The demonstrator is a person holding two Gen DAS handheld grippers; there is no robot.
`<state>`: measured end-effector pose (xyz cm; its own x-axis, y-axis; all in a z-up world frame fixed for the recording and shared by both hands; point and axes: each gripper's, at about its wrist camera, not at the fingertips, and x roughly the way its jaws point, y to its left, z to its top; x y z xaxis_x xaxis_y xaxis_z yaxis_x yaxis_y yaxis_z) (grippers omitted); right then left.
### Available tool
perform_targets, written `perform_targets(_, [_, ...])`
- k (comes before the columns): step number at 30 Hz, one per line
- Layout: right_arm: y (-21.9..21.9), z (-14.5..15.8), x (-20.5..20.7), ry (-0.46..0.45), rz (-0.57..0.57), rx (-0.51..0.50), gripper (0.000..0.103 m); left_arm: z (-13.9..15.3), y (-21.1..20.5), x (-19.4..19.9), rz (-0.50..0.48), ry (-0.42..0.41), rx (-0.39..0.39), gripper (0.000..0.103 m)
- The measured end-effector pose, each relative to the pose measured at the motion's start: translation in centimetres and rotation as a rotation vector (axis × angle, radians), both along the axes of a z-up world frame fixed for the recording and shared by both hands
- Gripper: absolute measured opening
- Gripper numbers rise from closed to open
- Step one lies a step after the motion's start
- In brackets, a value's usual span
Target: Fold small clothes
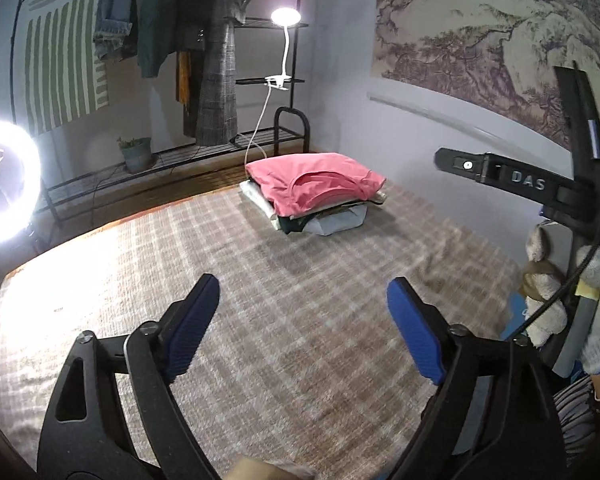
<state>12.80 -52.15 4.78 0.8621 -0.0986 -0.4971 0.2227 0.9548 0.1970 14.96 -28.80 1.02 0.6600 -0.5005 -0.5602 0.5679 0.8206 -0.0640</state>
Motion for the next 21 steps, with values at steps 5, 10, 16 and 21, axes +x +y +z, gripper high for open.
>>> perform_targets(5, [0.1, -0.5, -0.2, -0.022, -0.016, -0.022, 0.1, -0.2, 0.1, -0.2, 0.027, -0.019, -0.005, 0.097])
perform_targets(10, [0.0, -0.5, 0.0, -0.05, -0.043, -0.022, 0.103, 0.1, 0.4, -0.7, 0.051, -0.066, -0.011, 0.103])
perform_targets(16, [0.0, -1.1, 1.3, -0.04, -0.047, -0.034, 0.103, -0.1, 0.2, -0.5, 0.06, -0.079, 0.035, 0.103])
perform_targets(21, [0.4, -1.4, 2.0, -0.033, -0.043, -0.047, 0.103, -0.5, -0.1, -0.5, 0.056, -0.083, 0.045, 0.103])
